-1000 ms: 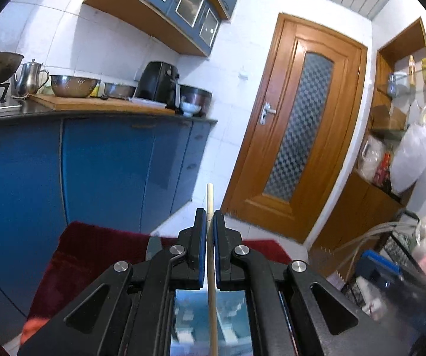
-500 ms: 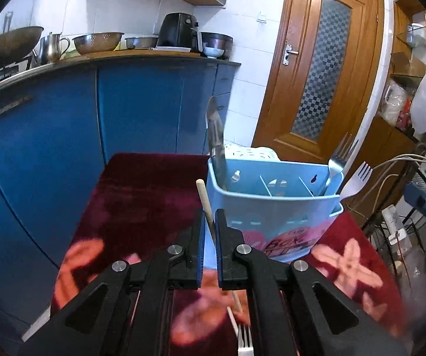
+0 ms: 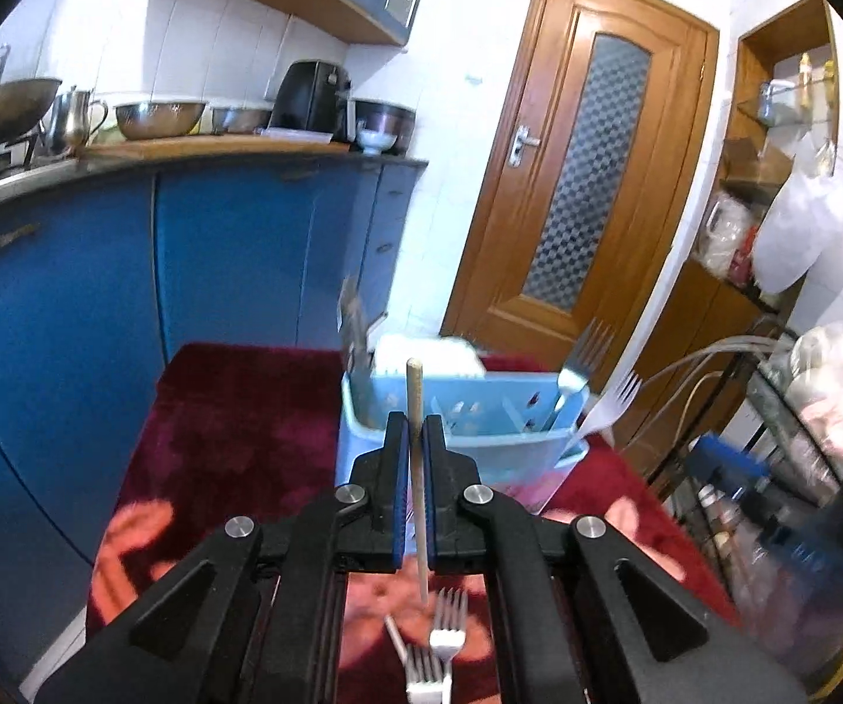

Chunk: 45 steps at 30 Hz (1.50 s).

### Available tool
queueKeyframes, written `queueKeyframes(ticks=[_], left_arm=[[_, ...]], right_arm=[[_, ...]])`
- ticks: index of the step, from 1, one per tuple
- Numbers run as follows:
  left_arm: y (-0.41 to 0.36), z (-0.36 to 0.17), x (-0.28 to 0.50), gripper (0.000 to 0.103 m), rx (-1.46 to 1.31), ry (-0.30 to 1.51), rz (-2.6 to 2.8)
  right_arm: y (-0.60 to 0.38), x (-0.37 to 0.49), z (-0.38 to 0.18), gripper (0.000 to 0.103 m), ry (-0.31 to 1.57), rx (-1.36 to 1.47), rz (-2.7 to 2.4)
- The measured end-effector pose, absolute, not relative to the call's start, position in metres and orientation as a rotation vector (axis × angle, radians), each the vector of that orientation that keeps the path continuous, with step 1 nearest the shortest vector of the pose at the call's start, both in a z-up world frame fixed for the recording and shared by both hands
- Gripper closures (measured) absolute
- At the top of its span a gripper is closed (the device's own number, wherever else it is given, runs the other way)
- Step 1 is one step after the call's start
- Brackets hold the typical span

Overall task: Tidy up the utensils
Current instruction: 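Lower the left tool's chopstick into the box while the right tool returns to the pile, then move the left tool to a metal fork while the right tool grasps a white chopstick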

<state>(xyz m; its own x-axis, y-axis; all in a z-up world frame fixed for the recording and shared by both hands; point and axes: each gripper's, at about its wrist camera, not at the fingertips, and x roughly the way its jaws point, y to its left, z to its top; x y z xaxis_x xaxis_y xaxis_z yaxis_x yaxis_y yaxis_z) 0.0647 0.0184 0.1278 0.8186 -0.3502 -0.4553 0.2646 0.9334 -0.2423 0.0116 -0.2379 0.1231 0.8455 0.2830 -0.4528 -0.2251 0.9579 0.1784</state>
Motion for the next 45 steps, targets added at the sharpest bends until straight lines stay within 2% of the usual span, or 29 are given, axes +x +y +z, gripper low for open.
queueKeyframes(ticks=[9, 14, 17, 24, 34, 35, 38, 39, 45], left_arm=[[0.015, 0.207, 0.064, 0.101, -0.169, 0.352, -0.31], [0.006, 0.226, 0.078, 0.101, -0.12, 0.305, -0.265], [-0.002, 0.217, 0.093, 0.101, -0.079, 0.304, -0.231], [-0.015, 0.169, 0.131, 0.101, -0.073, 0.442, -0.225], [-0.027, 0.121, 0.143, 0.1, -0.029, 0.57, -0.246], [-0.029, 0.119, 0.142, 0.099, -0.021, 0.579, -0.25], [-0.028, 0.117, 0.137, 0.08, -0.011, 0.598, -0.266], [-0.028, 0.117, 0.135, 0.078, -0.012, 0.599, -0.271], [-0.018, 0.119, 0.116, 0.077, -0.028, 0.62, -0.305]], right_arm=[[-0.246, 0.009, 0.113, 0.065, 0.514, 0.152, 0.257], [-0.248, 0.009, 0.108, 0.065, 0.525, 0.167, 0.25], [-0.248, 0.009, 0.103, 0.065, 0.533, 0.17, 0.251], [-0.248, 0.009, 0.096, 0.065, 0.553, 0.169, 0.251], [-0.245, 0.013, 0.087, 0.065, 0.585, 0.174, 0.257], [-0.244, 0.013, 0.086, 0.065, 0.588, 0.173, 0.258], [-0.241, 0.014, 0.084, 0.065, 0.594, 0.171, 0.261], [-0.24, 0.014, 0.084, 0.065, 0.596, 0.17, 0.262], [-0.231, 0.014, 0.08, 0.065, 0.616, 0.16, 0.268]])
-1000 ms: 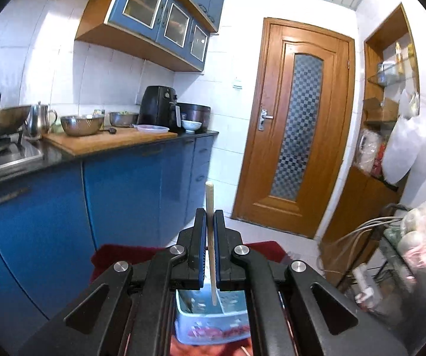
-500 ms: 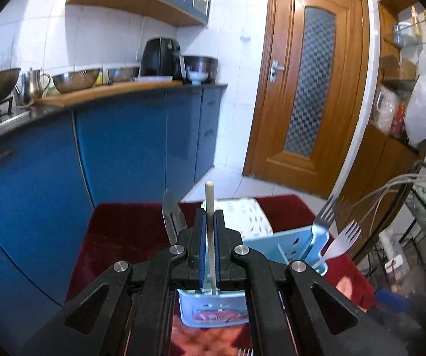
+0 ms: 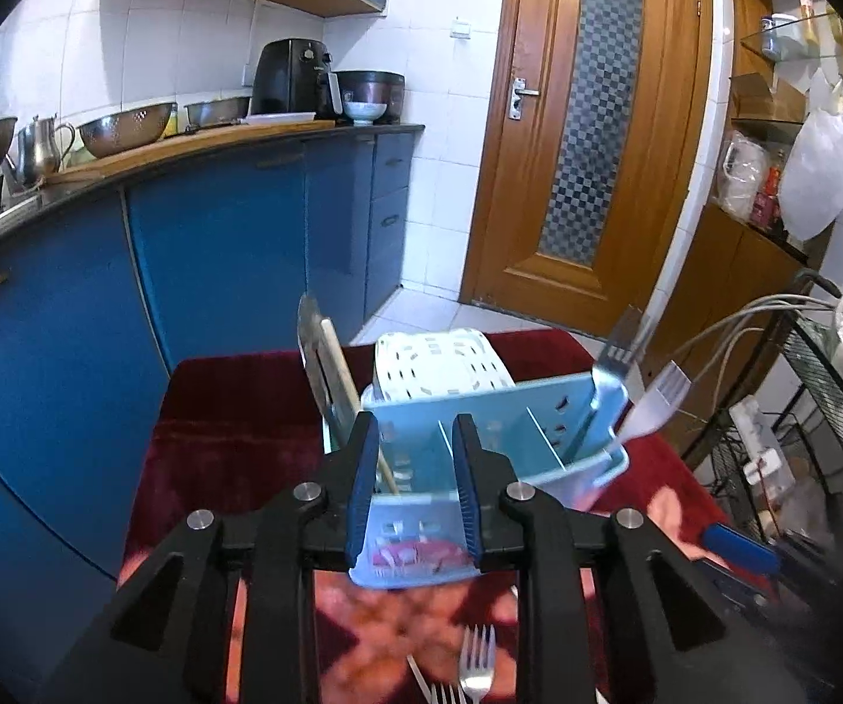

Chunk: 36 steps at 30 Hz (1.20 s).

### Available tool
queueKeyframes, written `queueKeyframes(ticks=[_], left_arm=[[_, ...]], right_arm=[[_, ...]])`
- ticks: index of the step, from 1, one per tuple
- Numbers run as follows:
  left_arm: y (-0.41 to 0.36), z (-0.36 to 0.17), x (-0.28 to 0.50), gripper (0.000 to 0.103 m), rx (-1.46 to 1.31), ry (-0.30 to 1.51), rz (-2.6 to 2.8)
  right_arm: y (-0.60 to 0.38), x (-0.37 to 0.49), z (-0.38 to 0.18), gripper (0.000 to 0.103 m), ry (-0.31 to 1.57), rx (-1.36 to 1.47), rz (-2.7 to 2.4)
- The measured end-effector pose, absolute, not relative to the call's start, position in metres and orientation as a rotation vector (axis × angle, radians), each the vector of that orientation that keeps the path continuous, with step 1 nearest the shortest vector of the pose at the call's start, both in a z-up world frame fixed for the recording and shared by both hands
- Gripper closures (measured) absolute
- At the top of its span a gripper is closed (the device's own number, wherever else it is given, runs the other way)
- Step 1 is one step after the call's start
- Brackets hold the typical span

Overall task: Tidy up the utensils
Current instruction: 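Move the left tool to a metal fork while the right tool grasps a white chopstick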

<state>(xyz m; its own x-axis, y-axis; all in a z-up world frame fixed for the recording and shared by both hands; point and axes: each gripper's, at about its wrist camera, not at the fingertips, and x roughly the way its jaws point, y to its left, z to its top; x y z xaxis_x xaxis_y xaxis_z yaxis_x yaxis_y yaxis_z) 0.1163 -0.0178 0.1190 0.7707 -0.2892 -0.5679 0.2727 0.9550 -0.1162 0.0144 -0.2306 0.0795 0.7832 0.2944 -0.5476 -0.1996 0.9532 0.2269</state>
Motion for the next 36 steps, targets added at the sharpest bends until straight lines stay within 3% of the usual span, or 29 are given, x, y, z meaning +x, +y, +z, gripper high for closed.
queueKeyframes(ticks=[30, 33, 36], left_arm=[[0.02, 0.011, 0.041, 0.077, -0.046, 0.873, -0.292], [0.019, 0.006, 0.042, 0.077, -0.054, 0.89, -0.296], [0.017, 0.003, 0.041, 0.077, -0.055, 0.897, -0.291]], right_arm=[[-0.176, 0.032, -0.015, 0.066, 0.958, 0.008, 0.24], [-0.174, 0.032, -0.015, 0.069, 0.962, -0.013, 0.227], [-0.171, 0.032, -0.015, 0.079, 0.964, -0.032, 0.207]])
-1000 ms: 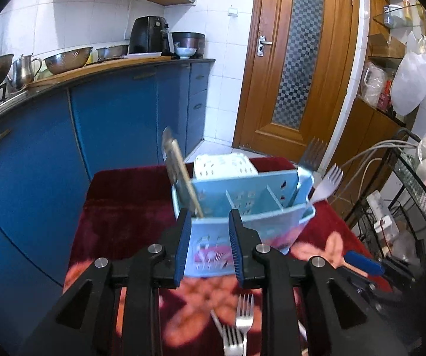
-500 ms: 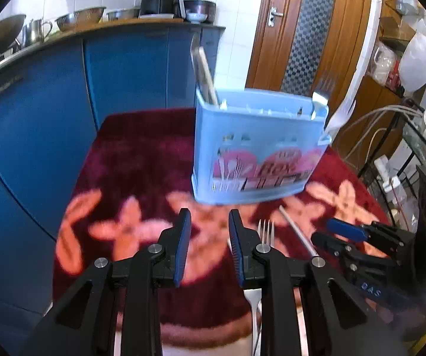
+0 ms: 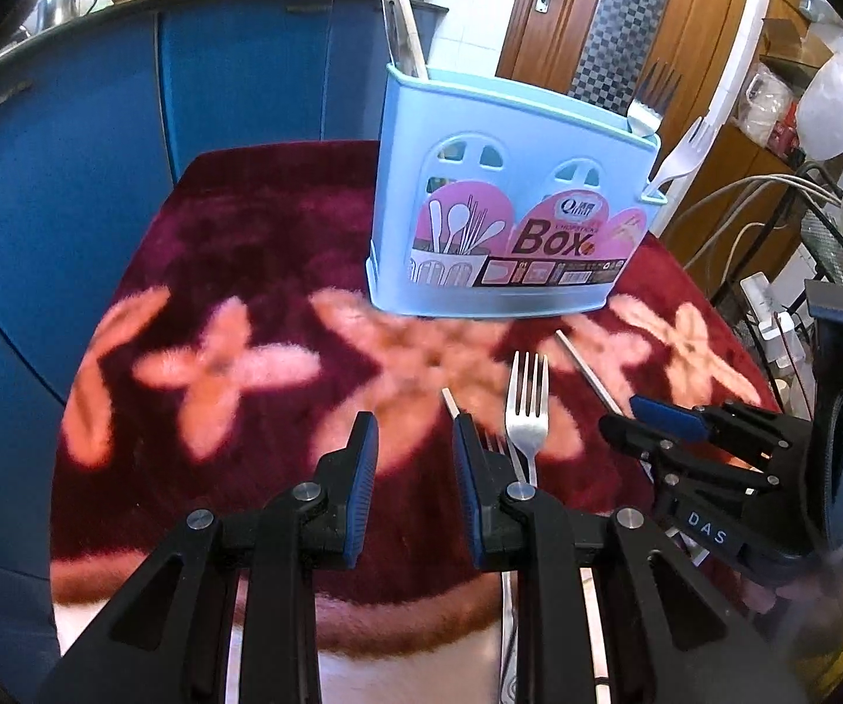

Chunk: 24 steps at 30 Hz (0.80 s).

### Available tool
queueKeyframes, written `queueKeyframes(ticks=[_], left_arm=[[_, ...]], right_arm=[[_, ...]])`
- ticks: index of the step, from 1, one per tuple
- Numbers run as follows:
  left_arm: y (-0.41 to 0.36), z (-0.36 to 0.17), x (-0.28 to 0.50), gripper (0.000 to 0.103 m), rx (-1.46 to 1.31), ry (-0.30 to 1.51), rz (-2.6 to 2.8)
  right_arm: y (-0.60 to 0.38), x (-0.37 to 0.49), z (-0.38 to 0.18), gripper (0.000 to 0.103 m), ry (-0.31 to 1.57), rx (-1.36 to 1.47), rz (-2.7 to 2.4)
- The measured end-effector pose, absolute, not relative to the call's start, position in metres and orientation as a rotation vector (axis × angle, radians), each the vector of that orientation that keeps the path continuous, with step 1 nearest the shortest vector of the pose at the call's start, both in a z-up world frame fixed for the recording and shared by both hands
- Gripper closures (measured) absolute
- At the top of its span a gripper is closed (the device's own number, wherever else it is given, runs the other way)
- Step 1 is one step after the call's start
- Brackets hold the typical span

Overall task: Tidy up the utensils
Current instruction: 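Move the left tool to a metal fork while the right tool grasps a white chopstick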

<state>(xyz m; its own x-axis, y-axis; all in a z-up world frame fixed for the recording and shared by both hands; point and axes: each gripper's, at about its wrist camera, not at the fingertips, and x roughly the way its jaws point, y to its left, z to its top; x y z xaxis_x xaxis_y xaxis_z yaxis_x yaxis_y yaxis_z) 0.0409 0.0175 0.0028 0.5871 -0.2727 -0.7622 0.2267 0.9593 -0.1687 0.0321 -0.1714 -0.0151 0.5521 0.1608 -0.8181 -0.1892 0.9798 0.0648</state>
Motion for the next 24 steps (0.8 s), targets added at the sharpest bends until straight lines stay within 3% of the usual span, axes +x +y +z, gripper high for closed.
queueKeyframes(ticks=[4, 7, 24], left_arm=[[0.016, 0.0, 0.04, 0.077, -0.049, 0.903, -0.286], [0.016, 0.0, 0.04, 0.077, -0.046, 0.905, -0.283], [0.003, -0.006, 0.035, 0.077, -0.03, 0.943, -0.337]], right_arm=[[-0.174, 0.032, -0.014, 0.094, 0.966, -0.025, 0.193], [-0.178, 0.031, -0.013, 0.096, 0.965, 0.008, 0.195], [-0.213, 0.004, 0.041, 0.097, 0.71, 0.187, 0.196]])
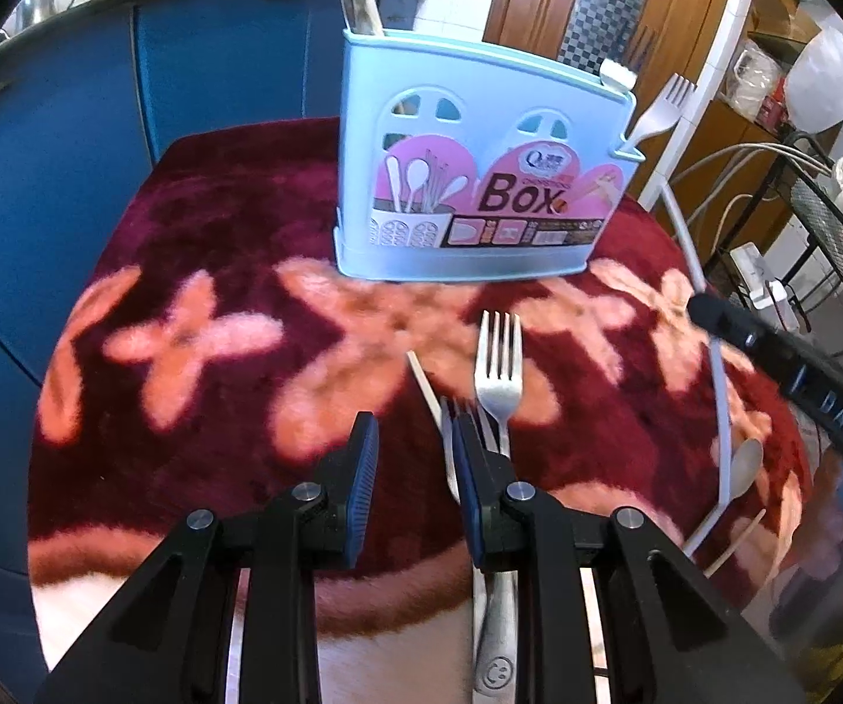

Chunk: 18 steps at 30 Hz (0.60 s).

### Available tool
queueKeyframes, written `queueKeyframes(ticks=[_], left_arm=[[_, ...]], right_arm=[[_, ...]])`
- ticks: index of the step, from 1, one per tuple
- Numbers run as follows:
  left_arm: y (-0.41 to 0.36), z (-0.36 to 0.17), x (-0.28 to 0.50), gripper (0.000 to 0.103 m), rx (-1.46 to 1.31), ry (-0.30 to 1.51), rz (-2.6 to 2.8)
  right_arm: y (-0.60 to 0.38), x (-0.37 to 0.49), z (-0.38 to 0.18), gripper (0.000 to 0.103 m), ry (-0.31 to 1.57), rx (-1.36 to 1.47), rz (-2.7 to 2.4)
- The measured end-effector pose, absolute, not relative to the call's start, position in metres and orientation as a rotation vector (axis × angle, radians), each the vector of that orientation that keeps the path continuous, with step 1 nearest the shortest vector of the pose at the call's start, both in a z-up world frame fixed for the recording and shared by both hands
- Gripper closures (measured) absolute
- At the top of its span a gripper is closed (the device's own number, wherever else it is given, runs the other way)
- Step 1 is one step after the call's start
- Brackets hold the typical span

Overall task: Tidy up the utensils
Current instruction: 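Move the left tool to a metal fork while the right tool grasps a white chopstick, then close the left tool on the metal fork and lift it while the right tool holds the chopstick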

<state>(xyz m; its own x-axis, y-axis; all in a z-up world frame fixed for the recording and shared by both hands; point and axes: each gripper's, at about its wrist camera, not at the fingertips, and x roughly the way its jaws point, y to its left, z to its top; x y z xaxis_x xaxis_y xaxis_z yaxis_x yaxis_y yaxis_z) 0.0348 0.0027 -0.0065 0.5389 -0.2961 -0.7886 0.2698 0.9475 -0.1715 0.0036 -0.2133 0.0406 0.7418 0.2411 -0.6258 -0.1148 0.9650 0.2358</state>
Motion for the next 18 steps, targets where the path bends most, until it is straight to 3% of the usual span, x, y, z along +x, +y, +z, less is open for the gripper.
queueKeyframes(ticks=[18], left_arm=[[-0.016, -0.018, 0.035, 0.077, -0.053, 0.994, -0.448]], right_arm=[[-0.23, -0.005, 0.061, 0.097, 0.628, 0.231, 0.198]])
